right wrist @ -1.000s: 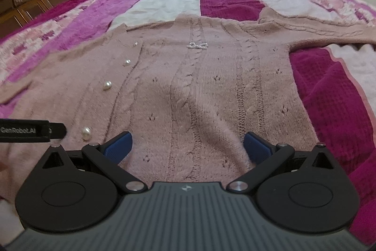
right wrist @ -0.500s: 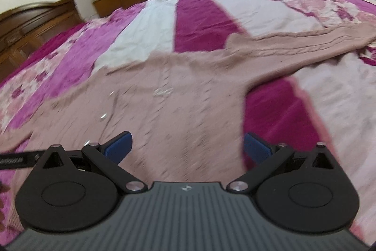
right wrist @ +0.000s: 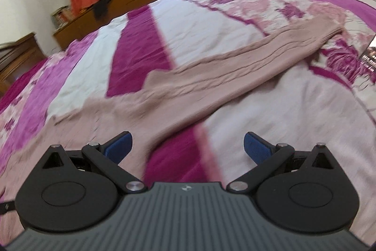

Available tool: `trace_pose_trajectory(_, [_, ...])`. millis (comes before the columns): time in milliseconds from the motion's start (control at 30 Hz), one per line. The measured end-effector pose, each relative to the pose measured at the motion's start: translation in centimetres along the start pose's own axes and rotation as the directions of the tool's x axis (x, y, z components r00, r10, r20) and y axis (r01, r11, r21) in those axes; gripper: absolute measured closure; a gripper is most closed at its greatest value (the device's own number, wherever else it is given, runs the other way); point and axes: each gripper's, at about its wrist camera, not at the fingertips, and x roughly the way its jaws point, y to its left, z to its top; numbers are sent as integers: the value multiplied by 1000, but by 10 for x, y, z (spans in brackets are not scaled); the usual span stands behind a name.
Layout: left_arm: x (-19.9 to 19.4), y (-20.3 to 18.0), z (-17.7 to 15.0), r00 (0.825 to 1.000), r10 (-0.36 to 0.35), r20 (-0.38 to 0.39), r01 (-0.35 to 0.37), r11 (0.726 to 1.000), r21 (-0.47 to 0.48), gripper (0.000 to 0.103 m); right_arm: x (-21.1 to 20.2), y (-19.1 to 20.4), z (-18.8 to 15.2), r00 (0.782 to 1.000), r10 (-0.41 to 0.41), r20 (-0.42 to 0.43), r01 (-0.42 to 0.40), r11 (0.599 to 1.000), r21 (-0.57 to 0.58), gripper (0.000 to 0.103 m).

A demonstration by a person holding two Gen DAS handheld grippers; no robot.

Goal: Fold small clothes
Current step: 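Reach the right tool to the cardigan sleeve cuff and close on it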

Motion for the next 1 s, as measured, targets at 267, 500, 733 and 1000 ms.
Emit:
trace_pose_trajectory(267, [13,-15,-6,999,6,-54,-5,1000,15,0,38,-41,36,1000,-26,11,25,996,91,0])
trace_pose_trajectory(500, [22,-23,-9,996,21,-81,-19,999,31,0,69,-61,50,999,-30,10,28,985,168,0])
trace_pose_trajectory(733, [30,-24,-12,994,30,-106,-27,999,26,0,96,-72,61,1000,-24,12,22,984,178,0])
trace_pose_trajectory(1000, [37,-25,-13,993,36,-115,-33,999,30,0,118,-91,69,1000,7,31,-15,957,288,0])
